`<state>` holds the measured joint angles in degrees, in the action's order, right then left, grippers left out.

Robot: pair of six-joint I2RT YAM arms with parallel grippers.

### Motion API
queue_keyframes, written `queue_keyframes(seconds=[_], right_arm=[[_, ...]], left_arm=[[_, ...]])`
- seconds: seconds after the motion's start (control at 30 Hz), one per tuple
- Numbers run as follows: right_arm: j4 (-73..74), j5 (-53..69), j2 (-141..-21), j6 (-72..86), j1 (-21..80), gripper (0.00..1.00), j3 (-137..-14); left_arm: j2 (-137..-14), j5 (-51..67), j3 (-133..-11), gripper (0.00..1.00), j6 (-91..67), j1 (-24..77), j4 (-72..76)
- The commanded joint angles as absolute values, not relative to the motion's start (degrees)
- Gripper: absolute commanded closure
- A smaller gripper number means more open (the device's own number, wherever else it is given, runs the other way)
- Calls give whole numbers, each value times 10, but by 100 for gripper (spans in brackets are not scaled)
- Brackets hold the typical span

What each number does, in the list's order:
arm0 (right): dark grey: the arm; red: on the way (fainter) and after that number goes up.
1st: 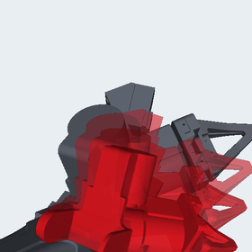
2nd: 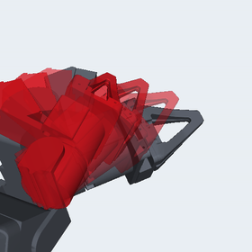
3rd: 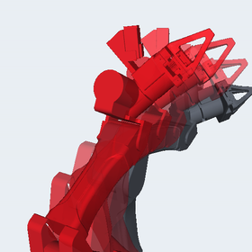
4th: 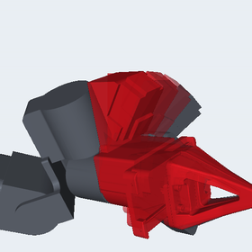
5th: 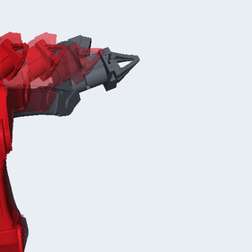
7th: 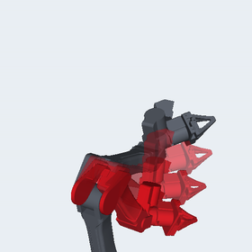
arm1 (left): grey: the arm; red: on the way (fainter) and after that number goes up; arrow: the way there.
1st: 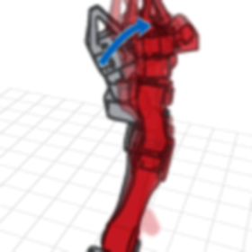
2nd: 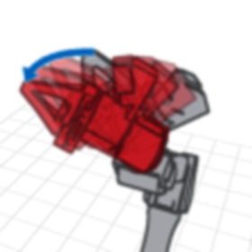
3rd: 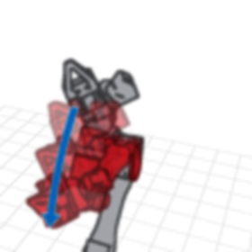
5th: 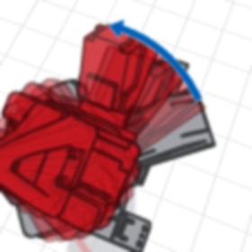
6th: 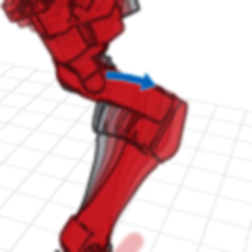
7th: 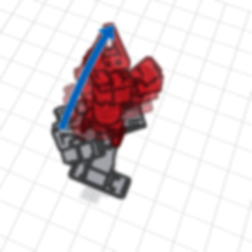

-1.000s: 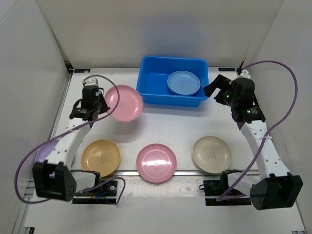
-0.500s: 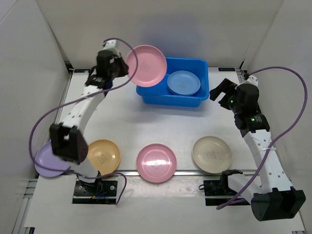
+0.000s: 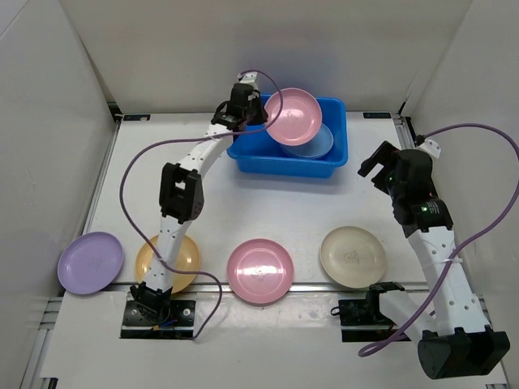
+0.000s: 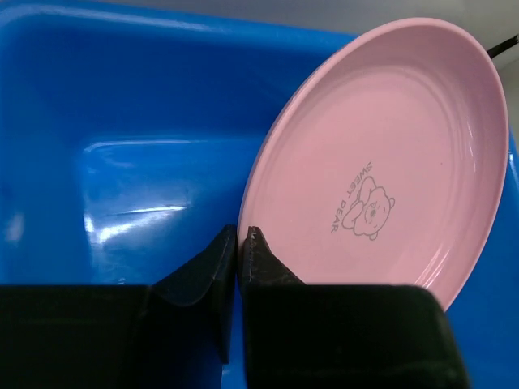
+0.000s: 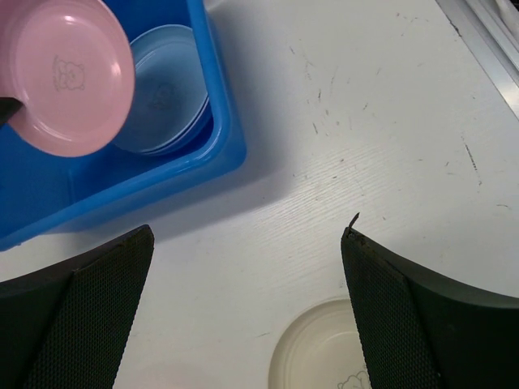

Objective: Place the plates into the plastic bin on the countertop

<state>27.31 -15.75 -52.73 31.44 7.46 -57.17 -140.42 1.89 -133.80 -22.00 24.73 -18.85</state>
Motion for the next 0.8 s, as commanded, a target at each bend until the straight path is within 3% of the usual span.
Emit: queue_keyframes(seconds=[0.0,0.3,0.4,0.47,0.63,0.67,0.77], right_arm=[[281,-186,-535,323,72,1,-570],[297,-183,-555,315,70,1,-587],[302,-183,-555,316,70,1,-584],[301,-181,-557,313,75,1,-582],[316,-176,-566,299,73,1,-590],[320,-174,-566,299,72,1,-591],[329,-165,-566,292,74,1,-590]], left_arm=[[-1417,16,-1390,90,-257,264,-172],[-1479,-12,-1387,90,-293,289,-106],[-1484,-28,-1385,79,-294,299,-99],[-1482,-30,-1385,67,-299,298,-95],[-1457,-22,-1375,7,-296,300,-95],[-1451,-22,-1369,1,-294,300,-95],[-1420,-9,-1359,1,-278,300,-95]])
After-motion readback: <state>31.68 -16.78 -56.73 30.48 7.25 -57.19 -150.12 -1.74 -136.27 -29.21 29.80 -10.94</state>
